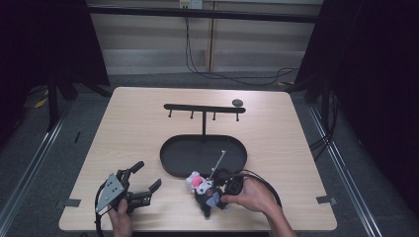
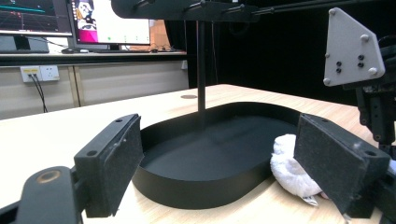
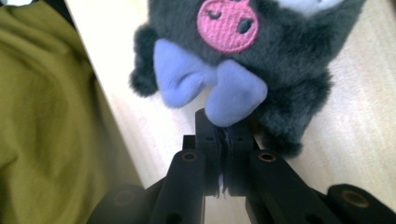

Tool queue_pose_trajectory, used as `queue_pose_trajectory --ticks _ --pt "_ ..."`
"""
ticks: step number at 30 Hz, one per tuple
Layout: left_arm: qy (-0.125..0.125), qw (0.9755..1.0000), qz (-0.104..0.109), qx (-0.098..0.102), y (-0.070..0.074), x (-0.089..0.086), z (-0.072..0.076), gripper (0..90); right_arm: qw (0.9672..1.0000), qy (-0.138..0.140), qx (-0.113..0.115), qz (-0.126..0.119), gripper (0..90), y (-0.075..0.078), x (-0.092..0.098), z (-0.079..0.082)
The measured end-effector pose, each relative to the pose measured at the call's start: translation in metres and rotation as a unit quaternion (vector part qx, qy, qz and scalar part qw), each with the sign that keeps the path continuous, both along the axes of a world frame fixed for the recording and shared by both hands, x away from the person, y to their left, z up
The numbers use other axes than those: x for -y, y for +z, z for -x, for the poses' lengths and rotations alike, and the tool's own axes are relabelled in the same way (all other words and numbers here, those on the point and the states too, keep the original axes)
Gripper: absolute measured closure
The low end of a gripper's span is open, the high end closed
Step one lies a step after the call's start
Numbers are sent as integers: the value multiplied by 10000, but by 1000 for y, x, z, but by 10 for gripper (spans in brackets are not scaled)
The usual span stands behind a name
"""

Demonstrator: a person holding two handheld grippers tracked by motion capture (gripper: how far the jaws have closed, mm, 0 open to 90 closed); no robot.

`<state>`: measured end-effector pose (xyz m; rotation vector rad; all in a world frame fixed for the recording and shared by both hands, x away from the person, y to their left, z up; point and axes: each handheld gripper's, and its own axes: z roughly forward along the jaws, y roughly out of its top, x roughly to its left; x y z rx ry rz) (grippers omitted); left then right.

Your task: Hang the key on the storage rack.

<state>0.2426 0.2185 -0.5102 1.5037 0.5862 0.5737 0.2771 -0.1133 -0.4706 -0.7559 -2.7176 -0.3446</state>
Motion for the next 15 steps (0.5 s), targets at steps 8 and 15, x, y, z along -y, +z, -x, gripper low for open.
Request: queue_pose_trajectory --ticks 8,15 --pt "0 10000 1 0 0 0 0 153 9998 187 5 61 870 16 0 -2" --pt "-1 10000 1 -2 0 0 0 153 9995 277 116 53 871 38 3 -4"
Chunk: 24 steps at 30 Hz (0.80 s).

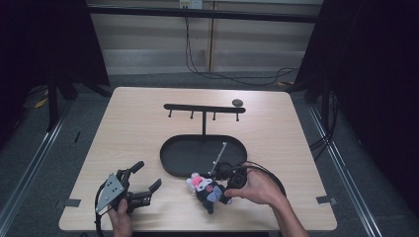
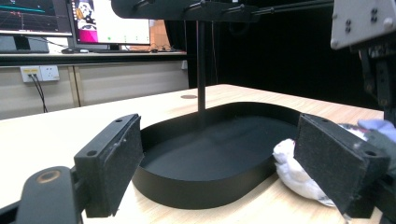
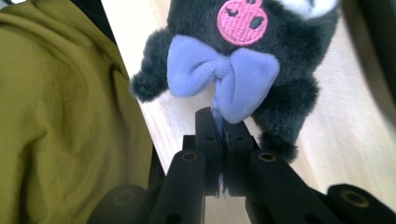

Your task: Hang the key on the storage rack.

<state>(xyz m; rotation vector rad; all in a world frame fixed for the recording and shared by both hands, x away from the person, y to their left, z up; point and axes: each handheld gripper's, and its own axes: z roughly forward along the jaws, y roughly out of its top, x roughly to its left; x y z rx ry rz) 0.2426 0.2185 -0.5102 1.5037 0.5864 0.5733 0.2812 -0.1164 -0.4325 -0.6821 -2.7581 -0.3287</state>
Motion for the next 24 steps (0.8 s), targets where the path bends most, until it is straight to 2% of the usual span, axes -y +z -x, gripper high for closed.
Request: queue_pose_trajectory --ticks 8,14,18,24 --pt "1 10000 2 1 0 0 0 153 9999 27 138 9 871 28 3 -8" --pt "0 10000 -2 0 0 0 0 153 9996 258 57 89 871 42 0 -12" --pt "17 10000 11 -4 0 0 0 153 9990 392 178 149 871 50 -3 -16" --pt "0 10000 4 2 0 0 0 153 9977 630 224 127 871 65 -7 -17"
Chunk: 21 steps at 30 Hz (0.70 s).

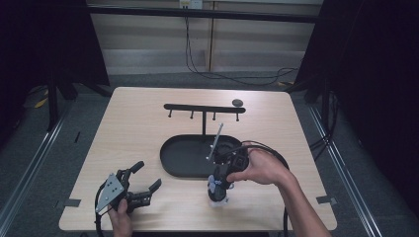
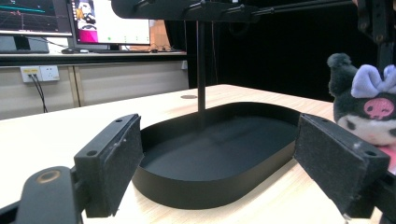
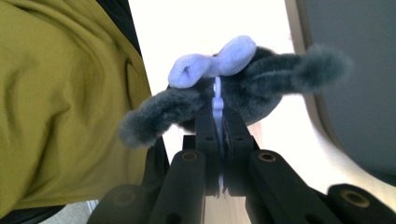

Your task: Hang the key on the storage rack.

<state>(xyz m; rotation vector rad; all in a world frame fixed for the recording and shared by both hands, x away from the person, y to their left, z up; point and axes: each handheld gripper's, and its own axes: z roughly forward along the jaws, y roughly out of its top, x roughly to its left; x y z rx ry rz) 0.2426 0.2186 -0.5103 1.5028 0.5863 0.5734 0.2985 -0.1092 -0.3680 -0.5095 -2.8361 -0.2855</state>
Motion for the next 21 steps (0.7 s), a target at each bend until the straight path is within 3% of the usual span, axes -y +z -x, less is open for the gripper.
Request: queue_pose_trajectory --ticks 8,12,21 --pt "-4 10000 -7 -3 0 0 0 153 9997 205 72 -83 871 20 -8 -8" --pt "0 10000 -7 -3 0 0 0 153 9997 219 78 2 871 29 -14 -16" --pt "2 10000 -15 -9 0 0 0 153 9991 271 330 59 871 44 -21 -31"
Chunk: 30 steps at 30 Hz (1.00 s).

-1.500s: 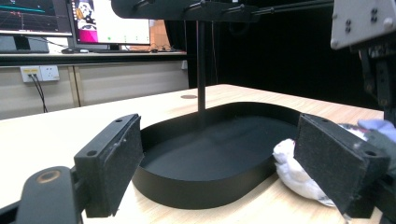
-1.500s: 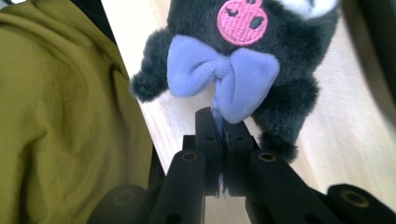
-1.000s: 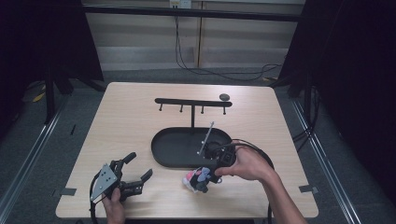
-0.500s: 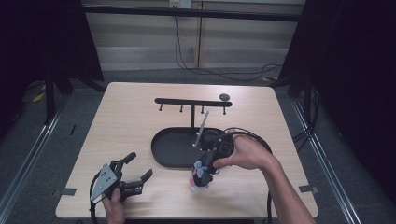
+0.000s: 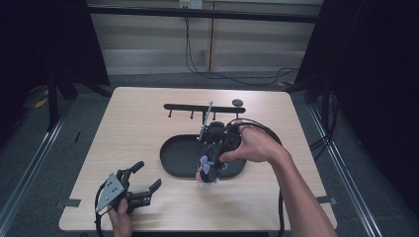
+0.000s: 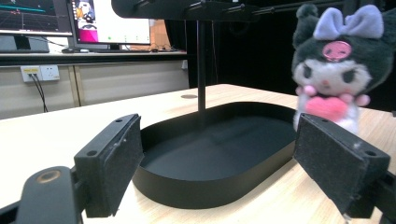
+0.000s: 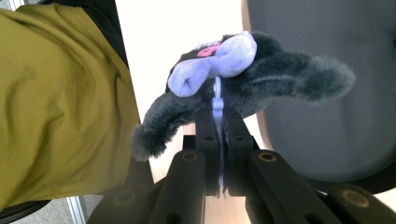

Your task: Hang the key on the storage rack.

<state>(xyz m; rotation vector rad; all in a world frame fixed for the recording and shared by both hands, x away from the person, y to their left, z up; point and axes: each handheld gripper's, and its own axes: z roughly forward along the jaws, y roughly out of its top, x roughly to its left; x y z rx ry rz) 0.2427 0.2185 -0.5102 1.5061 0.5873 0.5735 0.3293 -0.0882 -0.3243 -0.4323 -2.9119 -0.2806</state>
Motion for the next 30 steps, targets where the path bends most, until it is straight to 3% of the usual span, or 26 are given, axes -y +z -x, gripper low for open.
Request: queue_pose_trajectory --ticks 10,17,30 --pt "2 10000 12 -4 0 0 0 153 9999 84 67 5 871 5 -10 -14" --pt "0 10000 4 0 0 0 0 153 9998 98 144 -91 871 17 -14 -20" --pt "-15 10000 -16 3 0 0 0 153 9996 62 233 131 872 33 -21 -41"
